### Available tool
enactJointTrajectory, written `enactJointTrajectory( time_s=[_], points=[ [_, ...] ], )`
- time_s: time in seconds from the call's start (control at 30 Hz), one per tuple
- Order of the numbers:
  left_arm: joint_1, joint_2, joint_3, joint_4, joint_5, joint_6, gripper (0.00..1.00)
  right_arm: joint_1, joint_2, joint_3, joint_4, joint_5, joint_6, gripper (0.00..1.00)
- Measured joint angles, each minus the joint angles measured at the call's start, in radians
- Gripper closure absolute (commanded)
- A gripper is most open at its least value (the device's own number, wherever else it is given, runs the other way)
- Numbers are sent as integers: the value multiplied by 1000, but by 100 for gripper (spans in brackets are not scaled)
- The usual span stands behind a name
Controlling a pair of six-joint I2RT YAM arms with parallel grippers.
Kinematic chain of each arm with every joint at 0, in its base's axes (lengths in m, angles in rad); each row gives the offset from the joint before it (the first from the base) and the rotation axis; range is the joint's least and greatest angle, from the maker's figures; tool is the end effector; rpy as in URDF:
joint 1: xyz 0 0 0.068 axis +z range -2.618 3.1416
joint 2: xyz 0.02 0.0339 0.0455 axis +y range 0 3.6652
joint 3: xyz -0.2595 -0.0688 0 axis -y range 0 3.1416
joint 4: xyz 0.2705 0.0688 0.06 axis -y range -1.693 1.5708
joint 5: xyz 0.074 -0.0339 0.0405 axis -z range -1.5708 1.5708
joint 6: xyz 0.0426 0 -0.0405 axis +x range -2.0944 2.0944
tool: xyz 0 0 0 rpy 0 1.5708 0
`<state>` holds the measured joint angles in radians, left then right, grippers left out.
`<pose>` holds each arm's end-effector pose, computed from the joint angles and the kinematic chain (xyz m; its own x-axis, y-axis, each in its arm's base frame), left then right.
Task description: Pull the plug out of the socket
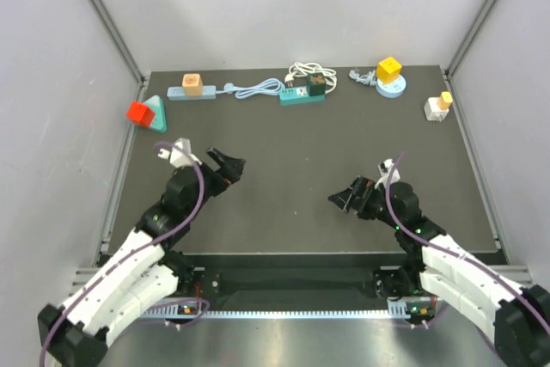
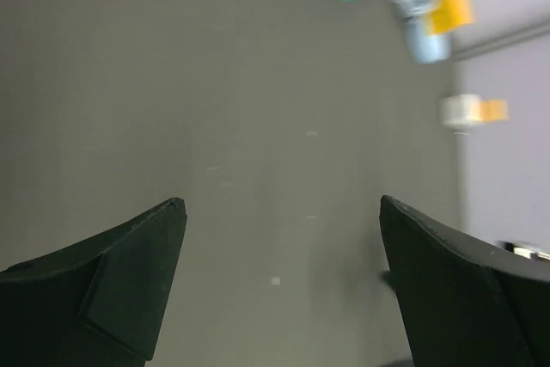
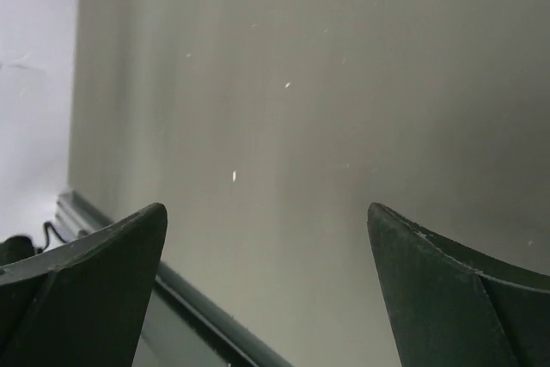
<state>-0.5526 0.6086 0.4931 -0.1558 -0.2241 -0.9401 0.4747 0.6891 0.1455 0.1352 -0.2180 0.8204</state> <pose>0.1701 -0.0938 0.2593 -0.4007 -0.6780 -0.6162 0.0101 0.6693 -0.7430 0.1633 0.0943 0.1440 -0.6964 0.4450 -0.5630 -0.1663 0.6631 0.7298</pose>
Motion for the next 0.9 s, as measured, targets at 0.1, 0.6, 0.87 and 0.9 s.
enactJointTrajectory(
  time_s=[0.1,0.6,0.87,0.9],
  points=[
    [0,187,141,-173,-70,22,1,0,101,74,-20,38,-19,0],
    [74,362,366,-436,-282,134,1,0,595,274,222,-137,-102,0],
    [396,533,560,-452,-74,201,1,106,1057,700,398,-206,-91,0],
    [411,544,565,-452,-69,204,1,117,1106,761,418,-206,-91,0]
  ],
)
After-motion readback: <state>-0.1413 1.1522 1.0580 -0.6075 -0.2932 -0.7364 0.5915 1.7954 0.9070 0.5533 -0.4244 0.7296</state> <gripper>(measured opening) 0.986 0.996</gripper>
